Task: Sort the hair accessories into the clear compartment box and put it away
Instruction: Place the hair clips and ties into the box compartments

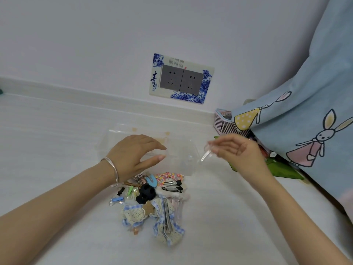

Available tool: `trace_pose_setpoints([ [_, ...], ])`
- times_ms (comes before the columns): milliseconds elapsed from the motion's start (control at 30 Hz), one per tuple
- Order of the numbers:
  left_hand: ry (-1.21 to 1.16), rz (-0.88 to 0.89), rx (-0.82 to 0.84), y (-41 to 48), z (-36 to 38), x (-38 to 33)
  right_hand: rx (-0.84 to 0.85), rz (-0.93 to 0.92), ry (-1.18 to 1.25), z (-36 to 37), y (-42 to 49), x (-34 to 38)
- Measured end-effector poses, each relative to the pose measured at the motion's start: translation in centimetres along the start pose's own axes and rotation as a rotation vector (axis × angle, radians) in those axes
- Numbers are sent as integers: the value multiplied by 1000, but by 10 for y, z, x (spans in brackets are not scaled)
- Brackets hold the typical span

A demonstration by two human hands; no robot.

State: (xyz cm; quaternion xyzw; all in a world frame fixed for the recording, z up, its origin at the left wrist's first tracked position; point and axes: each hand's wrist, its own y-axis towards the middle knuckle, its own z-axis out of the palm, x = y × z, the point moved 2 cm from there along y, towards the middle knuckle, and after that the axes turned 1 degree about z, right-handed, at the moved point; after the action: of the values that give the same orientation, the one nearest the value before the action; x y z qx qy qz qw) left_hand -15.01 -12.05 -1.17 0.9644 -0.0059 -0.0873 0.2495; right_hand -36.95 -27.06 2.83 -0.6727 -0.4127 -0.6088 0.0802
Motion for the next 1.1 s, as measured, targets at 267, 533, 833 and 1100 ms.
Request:
trace_pose_setpoints([
  [267, -10, -3, 8, 0, 0, 0, 84, -72, -240, 19, 37, 0],
  [533, -11, -1, 16, 0, 0, 1, 26, -141, -319, 31, 47, -18],
  [833, -8, 2, 13, 0, 1, 2, 178, -139, -461, 30, 27, -25],
  [1100, -6, 5, -5, 1, 0, 0, 241, -130, -369, 34, -18, -7],
])
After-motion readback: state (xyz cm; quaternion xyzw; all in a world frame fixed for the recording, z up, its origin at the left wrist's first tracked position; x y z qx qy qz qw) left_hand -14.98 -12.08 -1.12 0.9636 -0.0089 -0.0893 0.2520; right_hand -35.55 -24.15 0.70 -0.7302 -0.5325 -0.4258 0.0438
